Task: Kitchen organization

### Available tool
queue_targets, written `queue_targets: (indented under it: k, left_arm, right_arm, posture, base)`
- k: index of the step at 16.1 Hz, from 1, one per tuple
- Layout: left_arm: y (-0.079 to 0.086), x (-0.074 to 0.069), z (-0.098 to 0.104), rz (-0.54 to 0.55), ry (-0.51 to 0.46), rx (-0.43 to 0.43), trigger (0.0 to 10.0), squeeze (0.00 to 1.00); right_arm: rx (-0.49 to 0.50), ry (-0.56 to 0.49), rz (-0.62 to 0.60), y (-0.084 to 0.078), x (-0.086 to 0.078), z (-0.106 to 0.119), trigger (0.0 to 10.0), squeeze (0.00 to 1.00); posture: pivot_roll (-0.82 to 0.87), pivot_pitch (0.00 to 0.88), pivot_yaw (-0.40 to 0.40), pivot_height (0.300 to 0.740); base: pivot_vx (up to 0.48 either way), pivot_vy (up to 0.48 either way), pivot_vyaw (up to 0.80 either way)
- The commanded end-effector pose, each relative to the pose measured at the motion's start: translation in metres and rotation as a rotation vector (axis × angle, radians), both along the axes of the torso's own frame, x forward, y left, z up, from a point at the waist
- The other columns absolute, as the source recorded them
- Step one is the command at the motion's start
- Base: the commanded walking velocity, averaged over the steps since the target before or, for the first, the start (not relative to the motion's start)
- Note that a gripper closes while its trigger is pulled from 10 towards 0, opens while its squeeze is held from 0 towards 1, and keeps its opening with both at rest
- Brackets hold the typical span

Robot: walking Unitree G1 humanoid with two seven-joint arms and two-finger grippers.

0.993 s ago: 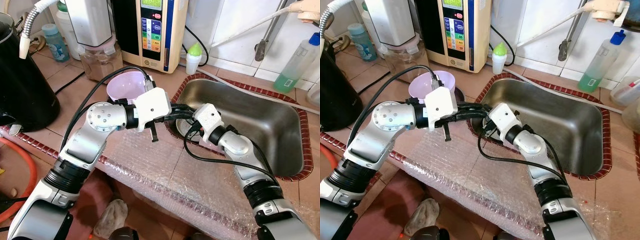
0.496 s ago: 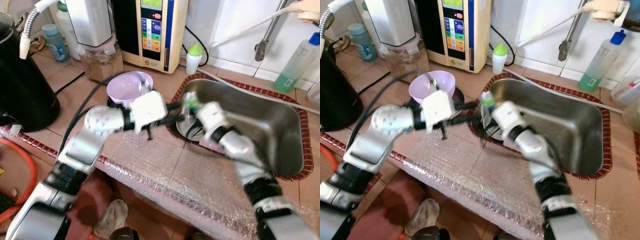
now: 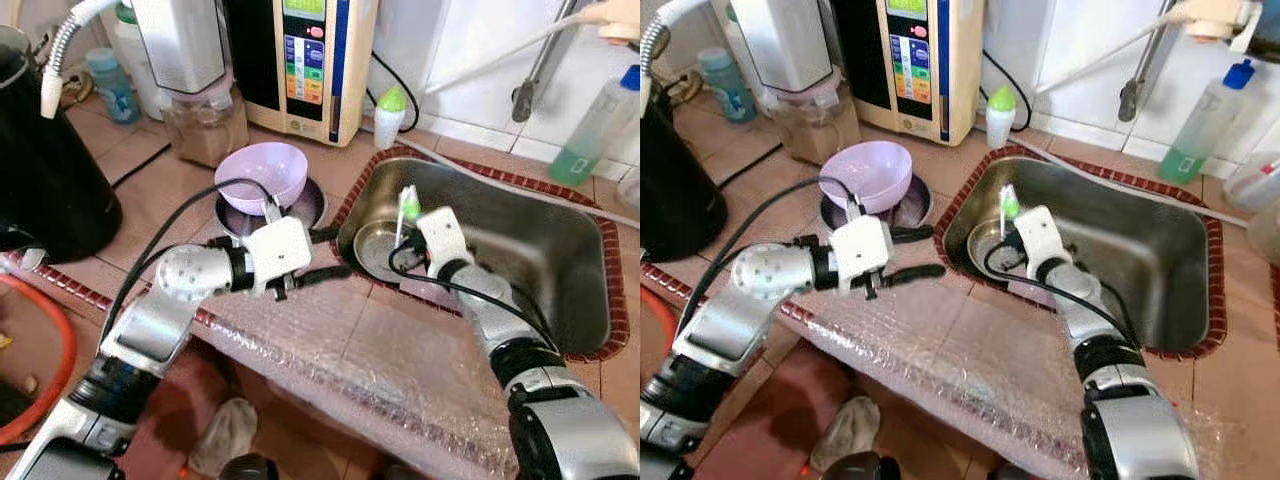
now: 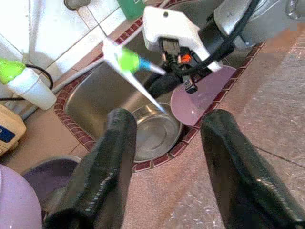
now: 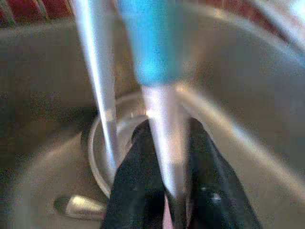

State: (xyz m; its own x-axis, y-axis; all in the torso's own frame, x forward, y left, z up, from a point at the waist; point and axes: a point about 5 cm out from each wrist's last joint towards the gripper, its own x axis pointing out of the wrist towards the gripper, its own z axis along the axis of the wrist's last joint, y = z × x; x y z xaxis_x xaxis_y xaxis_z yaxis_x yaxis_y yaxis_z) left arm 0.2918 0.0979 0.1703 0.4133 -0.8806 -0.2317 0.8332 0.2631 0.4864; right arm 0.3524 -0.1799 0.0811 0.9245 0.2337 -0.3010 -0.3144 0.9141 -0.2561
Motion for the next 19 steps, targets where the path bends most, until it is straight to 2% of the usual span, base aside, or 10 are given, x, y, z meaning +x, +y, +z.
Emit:
queue_targets:
  k: [1, 3, 10, 11, 13, 14, 16, 17, 18, 19]
  left_arm:
    - [0.0, -0.002, 0.003, 0.007, -0.018, 0.0, 10.0, 1.0]
    - [0.001, -0.001, 0.001, 0.038, -0.034, -0.011, 10.0, 1.0]
    - [0.004, 0.0, -0.004, 0.06, -0.031, -0.003, 10.0, 1.0]
    - [0.005, 0.002, -0.004, 0.065, -0.043, 0.007, 10.0, 1.0]
    - [0.004, 0.003, -0.002, 0.074, -0.059, -0.003, 10.0, 1.0]
    - [0.004, 0.003, -0.002, 0.076, -0.062, -0.005, 10.0, 1.0]
    - [0.003, 0.004, -0.002, 0.081, -0.067, -0.005, 10.0, 1.0]
    - [0.003, 0.004, -0.002, 0.082, -0.07, -0.003, 10.0, 1.0]
    - [0.004, 0.004, -0.002, 0.082, -0.072, -0.003, 10.0, 1.0]
    - [0.004, 0.005, -0.002, 0.083, -0.075, -0.003, 10.0, 1.0]
  right_arm:
    - [0.034, 0.024, -0.04, -0.003, 0.003, 0.001, 10.0, 1.0]
    - [0.071, 0.093, -0.073, -0.004, 0.001, -0.007, 10.0, 1.0]
    - [0.178, 0.175, -0.162, -0.011, -0.003, -0.016, 10.0, 1.0]
    - [0.329, 0.204, -0.186, -0.01, -0.002, -0.015, 10.0, 1.0]
    - [0.483, 0.124, -0.285, -0.015, 0.006, -0.002, 10.0, 1.0]
    - [0.612, 0.088, -0.324, -0.017, 0.009, 0.006, 10.0, 1.0]
    - [0.477, 0.007, -0.289, -0.02, 0.012, 0.015, 10.0, 1.0]
    - [0.278, -0.072, -0.24, -0.021, 0.013, 0.022, 10.0, 1.0]
    - [0.395, -0.023, -0.212, -0.014, 0.013, 0.02, 10.0, 1.0]
    - [0.131, -0.006, -0.147, -0.011, 0.012, 0.015, 10.0, 1.0]
  posture:
    - [0.02, 0.014, 0.016, 0.74]
    - [0.02, 0.012, 0.009, 0.74]
    - [0.01, 0.003, 0.013, 0.74]
    - [0.01, 0.001, 0.016, 0.74]
    - [0.0, 0.0, 0.015, 0.74]
    - [0.0, 0.0, 0.015, 0.74]
    - [0.0, 0.0, 0.014, 0.74]
    - [0.0, 0.0, 0.014, 0.74]
    - [0.0, 0.0, 0.014, 0.74]
    - [-0.01, 0.0, 0.016, 0.74]
  base:
    - [0.0, 0.0, 0.0]
    - [0.0, 0.0, 0.0]
    - [0.0, 0.0, 0.0]
    - [0.0, 0.0, 0.0]
    - [0.0, 0.0, 0.0]
    - [0.0, 0.0, 0.0]
    - [0.0, 0.0, 0.0]
    - [0.0, 0.0, 0.0]
    - [0.0, 0.0, 0.0]
    - [0.0, 0.0, 0.0]
